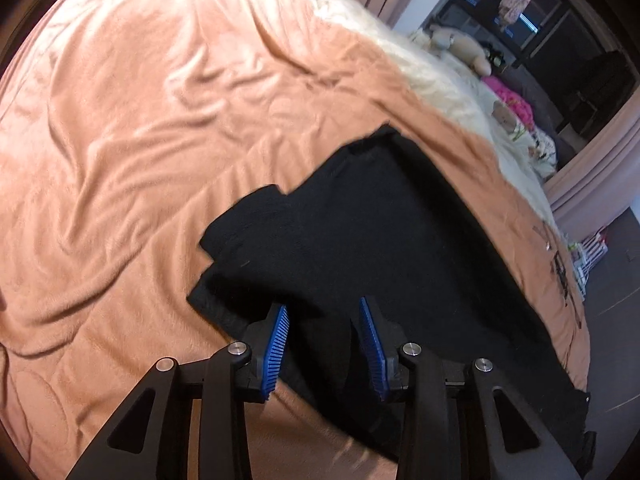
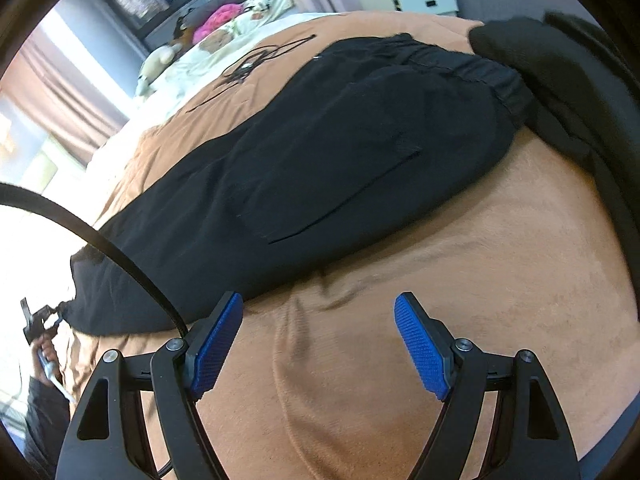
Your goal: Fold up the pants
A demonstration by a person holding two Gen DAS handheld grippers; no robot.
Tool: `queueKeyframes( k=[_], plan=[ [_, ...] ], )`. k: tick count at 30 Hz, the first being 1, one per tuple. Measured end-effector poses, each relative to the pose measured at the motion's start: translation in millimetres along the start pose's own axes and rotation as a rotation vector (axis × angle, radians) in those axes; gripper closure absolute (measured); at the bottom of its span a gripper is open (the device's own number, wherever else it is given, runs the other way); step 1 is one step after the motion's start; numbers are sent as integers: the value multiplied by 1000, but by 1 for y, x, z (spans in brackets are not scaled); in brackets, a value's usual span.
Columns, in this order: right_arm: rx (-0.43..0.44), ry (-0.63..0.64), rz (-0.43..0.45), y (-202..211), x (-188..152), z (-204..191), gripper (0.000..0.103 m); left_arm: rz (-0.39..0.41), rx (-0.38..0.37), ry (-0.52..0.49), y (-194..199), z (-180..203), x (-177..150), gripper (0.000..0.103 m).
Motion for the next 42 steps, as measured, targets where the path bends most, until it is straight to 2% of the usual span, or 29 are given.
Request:
queueKeyframes(
  k=[4, 6, 11, 13, 16, 21, 23, 26, 33, 39, 42],
  plan=[
    [21, -29, -9, -2, -6, 7, 25, -60, 30, 18, -12, -9, -11, 64],
    [28, -39, -15, -5, -8, 7, 25, -87, 16, 46, -14, -14, -17, 64],
    [32, -31, -26, -8, -8, 7, 25, -112, 12, 54, -17, -20, -22, 60],
    [36, -36, -28, -9, -7, 8, 25, -138, 32, 65, -19, -23, -24, 60],
    [38, -42, -28, -8, -6, 10, 25, -145, 39, 75, -18, -25, -26, 58],
    [25, -39, -33, -11, -6, 9, 25, -148, 47, 155, -19, -33, -26, 58],
    [26, -39, -29, -10, -6, 8, 25, -142, 60, 176, -18, -34, -26, 58],
    [15, -29, -31, -11, -7, 4, 25, -124, 41, 230, -17, -35, -25, 58],
    [25, -40, -22, -10, -7, 8, 25, -23, -87, 308, -10, -61, -23, 58],
    [40, -48, -3, -8, -5, 7, 25, 81, -150, 293, 9, -65, -20, 58],
    [87, -56, 36, 1, -4, 8, 25, 77, -144, 272, 8, -65, -22, 58]
  ],
)
Point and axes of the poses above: each gripper's, at about its wrist camera, not at the fingertips, and y roughly against the way its jaws point, z to its right, x to its top, the point moved 5 cm from there along -y, roughly the way its jaws point, and after that the axes turned 9 degrees about -z, right-handed, at the moved point
